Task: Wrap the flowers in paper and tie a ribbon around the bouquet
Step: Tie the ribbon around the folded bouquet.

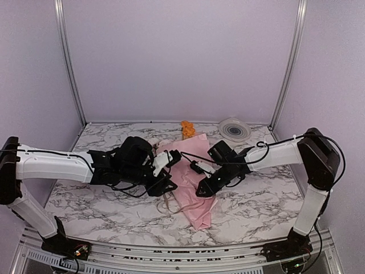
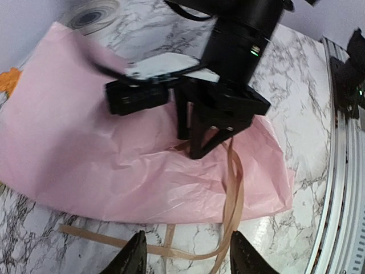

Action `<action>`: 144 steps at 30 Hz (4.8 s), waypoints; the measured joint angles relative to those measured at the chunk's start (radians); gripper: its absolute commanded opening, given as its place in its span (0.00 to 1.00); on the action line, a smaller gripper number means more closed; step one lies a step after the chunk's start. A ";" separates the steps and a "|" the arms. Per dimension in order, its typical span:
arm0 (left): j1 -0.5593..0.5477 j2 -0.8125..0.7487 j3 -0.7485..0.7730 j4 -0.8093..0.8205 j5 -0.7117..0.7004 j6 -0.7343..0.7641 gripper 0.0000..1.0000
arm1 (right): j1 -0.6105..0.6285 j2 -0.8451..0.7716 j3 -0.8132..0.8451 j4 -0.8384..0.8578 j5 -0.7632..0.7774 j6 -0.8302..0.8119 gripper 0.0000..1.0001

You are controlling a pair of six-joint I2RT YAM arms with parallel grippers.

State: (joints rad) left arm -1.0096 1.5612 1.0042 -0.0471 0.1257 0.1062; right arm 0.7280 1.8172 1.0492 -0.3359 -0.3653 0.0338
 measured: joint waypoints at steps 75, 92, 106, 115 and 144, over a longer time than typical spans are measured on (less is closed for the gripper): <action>-0.012 0.236 0.119 -0.275 -0.150 -0.342 0.24 | -0.199 -0.182 -0.276 0.530 -0.005 0.419 0.00; -0.026 0.327 0.163 -0.299 -0.120 -0.621 0.38 | -0.199 -0.198 -0.306 0.549 -0.011 0.418 0.00; -0.026 0.381 0.224 -0.298 -0.140 -0.589 0.00 | -0.200 -0.208 -0.308 0.563 -0.016 0.419 0.00; -0.026 0.315 0.152 -0.269 -0.247 -0.546 0.00 | -0.226 -0.251 -0.308 0.562 -0.008 0.419 0.00; 0.148 0.007 -0.237 -0.148 -0.415 -0.552 0.00 | -0.875 -0.354 -0.562 0.614 -0.077 0.501 0.00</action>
State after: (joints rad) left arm -0.8619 1.5681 0.7670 -0.1955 -0.2893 -0.4461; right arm -0.1474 1.4631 0.4870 0.2779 -0.4419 0.5350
